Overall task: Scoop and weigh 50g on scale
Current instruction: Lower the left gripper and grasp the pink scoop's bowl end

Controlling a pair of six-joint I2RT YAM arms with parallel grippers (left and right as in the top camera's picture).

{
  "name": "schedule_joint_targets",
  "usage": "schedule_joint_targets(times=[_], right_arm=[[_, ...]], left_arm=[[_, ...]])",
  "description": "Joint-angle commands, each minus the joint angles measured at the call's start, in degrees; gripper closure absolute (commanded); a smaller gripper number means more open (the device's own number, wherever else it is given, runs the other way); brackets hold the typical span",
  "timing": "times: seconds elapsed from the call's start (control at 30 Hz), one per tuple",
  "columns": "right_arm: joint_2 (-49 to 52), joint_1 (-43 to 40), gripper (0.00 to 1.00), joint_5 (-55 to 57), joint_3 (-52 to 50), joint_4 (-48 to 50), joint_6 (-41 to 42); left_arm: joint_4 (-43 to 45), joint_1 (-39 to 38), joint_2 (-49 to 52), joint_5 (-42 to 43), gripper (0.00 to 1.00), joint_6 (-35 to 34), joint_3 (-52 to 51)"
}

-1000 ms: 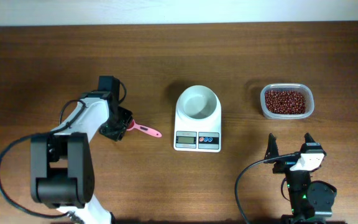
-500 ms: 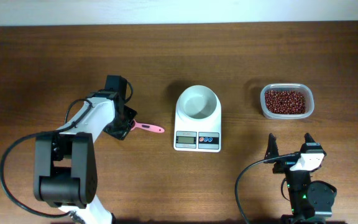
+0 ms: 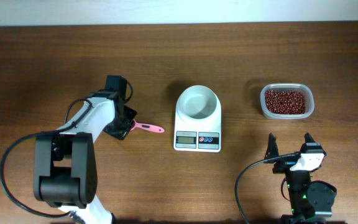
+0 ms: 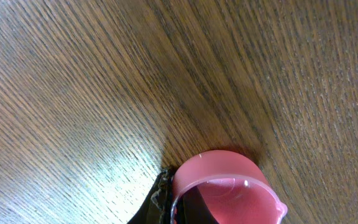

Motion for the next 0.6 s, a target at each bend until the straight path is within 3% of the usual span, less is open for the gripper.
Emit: schedule_joint_targets(times=[0.0,0.4,0.57], right_arm=[[-0.3,0.3,0.01,0.5,-0.3,-0.4,0.6],[-0.3,0.3,0.01,0.5,-0.3,-0.4,0.6],[-0.3,0.3,0.01,0.5,-0.3,-0.4,0.6]], left_arm=[[-0.3,-0.2,0.8,2.2,1.00,-0.2,-0.7],[-9.3,-0.2,-16.8,2.9,1.00,-0.2,-0.6],[-9.3,-0.2,-24.8,8.7,1.00,-0.2,-0.6]])
